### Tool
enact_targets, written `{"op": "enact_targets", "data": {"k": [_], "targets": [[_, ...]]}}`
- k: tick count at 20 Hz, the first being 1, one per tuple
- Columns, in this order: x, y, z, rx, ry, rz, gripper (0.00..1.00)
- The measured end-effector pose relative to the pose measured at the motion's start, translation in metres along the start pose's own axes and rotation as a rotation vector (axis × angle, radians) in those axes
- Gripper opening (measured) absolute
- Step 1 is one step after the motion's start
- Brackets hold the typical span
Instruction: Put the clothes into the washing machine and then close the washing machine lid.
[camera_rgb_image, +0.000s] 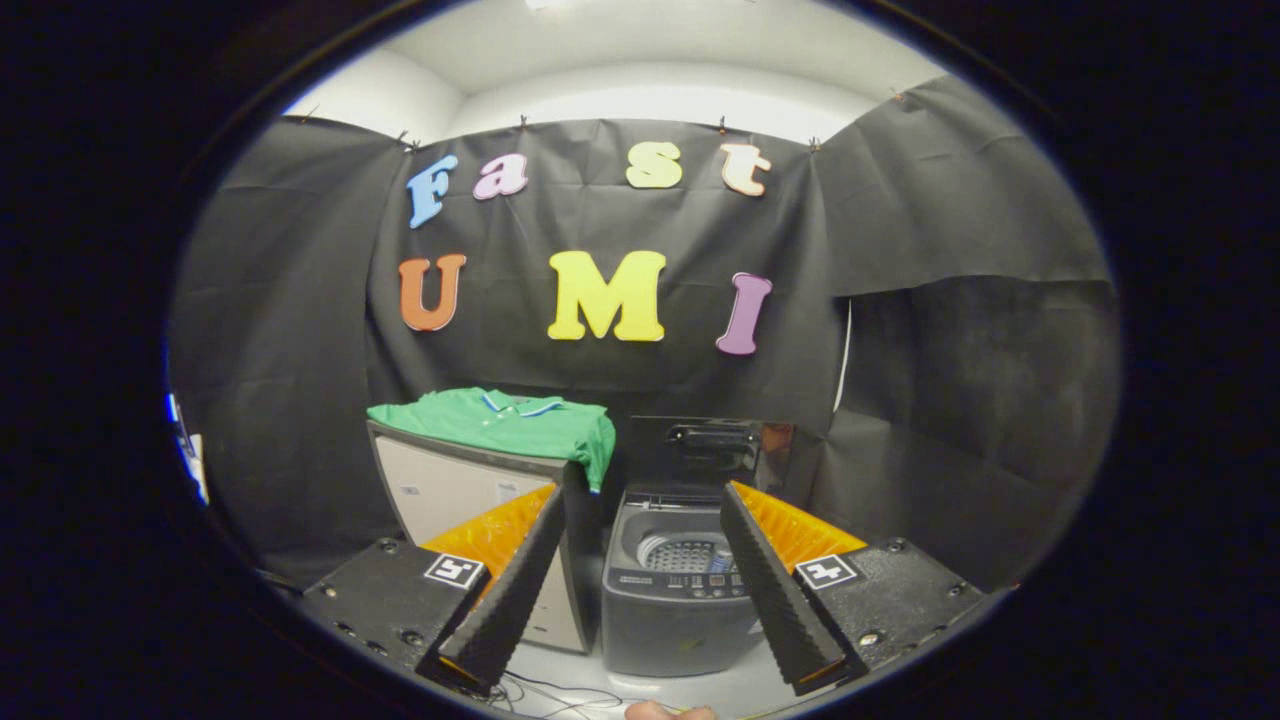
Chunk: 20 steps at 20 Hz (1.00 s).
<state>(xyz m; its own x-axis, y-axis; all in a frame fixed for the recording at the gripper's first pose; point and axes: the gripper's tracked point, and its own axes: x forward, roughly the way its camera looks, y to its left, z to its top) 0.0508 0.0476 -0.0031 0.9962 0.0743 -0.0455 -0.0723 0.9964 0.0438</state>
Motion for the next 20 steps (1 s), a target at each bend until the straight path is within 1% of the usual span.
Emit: {"op": "enact_targets", "data": {"k": [5, 8, 10, 15, 20], "targets": [[0.017, 0.022, 0.009, 0.000, -0.005, -0.025, 0.98], [0.028, 0.044, 0.024, 0.014, -0.002, -0.016, 0.98], [0.040, 0.059, 0.029, 0.034, 0.029, -0.003, 0.98], [0.074, 0.096, 0.037, 0.095, 0.137, 0.067, 0.98], [0.136, 0.129, 0.040, 0.100, 0.230, 0.137, 0.98]]}}
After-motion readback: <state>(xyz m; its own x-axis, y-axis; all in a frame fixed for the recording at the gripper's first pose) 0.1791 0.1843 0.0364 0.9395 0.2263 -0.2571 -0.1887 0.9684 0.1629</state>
